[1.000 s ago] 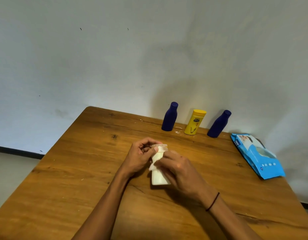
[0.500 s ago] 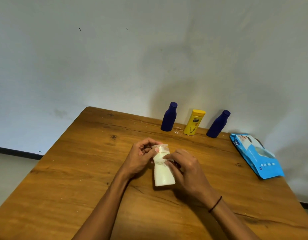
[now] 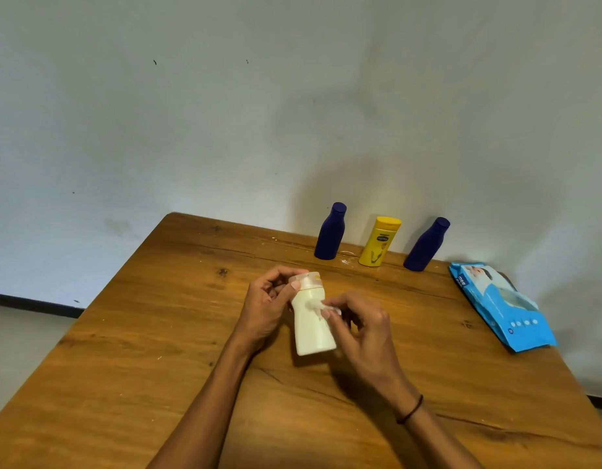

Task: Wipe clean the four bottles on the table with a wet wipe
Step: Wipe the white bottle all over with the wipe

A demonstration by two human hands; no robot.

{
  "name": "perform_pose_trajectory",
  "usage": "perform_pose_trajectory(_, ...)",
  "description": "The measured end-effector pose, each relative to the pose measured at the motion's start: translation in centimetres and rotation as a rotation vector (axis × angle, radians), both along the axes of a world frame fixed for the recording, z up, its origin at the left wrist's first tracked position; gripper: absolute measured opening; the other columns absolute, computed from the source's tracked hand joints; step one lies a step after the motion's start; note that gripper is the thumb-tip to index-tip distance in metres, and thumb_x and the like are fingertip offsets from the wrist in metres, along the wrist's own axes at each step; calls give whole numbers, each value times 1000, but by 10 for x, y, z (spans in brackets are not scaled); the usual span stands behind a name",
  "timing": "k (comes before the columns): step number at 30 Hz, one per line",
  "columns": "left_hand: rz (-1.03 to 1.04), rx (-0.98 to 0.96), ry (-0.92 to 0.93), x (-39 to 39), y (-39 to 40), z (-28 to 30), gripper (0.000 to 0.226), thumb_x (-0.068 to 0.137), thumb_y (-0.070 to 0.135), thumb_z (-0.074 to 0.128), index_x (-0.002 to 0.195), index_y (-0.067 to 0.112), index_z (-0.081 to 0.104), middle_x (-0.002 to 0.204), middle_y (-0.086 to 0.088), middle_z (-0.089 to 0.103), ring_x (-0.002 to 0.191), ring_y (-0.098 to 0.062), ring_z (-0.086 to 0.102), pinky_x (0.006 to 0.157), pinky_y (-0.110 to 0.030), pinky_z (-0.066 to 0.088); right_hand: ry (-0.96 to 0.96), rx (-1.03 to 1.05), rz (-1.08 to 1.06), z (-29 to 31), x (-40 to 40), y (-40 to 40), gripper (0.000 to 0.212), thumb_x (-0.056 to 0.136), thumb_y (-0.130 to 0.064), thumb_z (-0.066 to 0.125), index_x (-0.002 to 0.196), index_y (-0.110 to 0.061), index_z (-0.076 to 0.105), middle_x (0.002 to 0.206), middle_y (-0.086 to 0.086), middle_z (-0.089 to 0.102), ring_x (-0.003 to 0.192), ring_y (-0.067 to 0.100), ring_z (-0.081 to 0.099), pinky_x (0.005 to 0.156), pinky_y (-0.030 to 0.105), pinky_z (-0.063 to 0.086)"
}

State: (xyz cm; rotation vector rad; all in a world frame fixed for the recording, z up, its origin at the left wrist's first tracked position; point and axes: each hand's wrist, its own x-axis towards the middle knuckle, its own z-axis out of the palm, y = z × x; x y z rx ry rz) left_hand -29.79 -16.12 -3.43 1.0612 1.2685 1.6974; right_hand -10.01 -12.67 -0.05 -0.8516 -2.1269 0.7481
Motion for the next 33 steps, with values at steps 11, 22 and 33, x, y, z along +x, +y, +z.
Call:
perform_pose_trajectory(11, 53, -19, -52, 3, 3, -1, 18, 99, 11, 65, 117, 11, 69, 114, 3, 75, 107, -19, 71, 81, -36, 62, -87, 65, 127, -2, 26, -11, 19, 101, -36, 62, 111, -26, 74, 102, -21, 66, 93, 4, 63, 75, 17, 51)
perform_pose_trajectory(22, -107, -14, 55, 6, -1, 0, 24, 95, 23, 69, 117, 12, 67, 113, -5, 72, 102, -26, 72, 77, -46, 64, -123, 154, 17, 12, -14, 27, 14, 98, -29, 67, 110, -20, 68, 106, -10, 65, 95, -4, 59, 80, 9, 45)
perform_pose_trajectory(33, 31, -40, -45, 0, 4, -1, 16, 99, 11, 65, 115, 9, 67, 112, 2, 75, 99, -14, 71, 76, -30, 60, -219, -5, 241, 7, 27, 8, 23, 98, -50, 59, 106, -33, 72, 97, -22, 63, 91, 8, 61, 73, 22, 50)
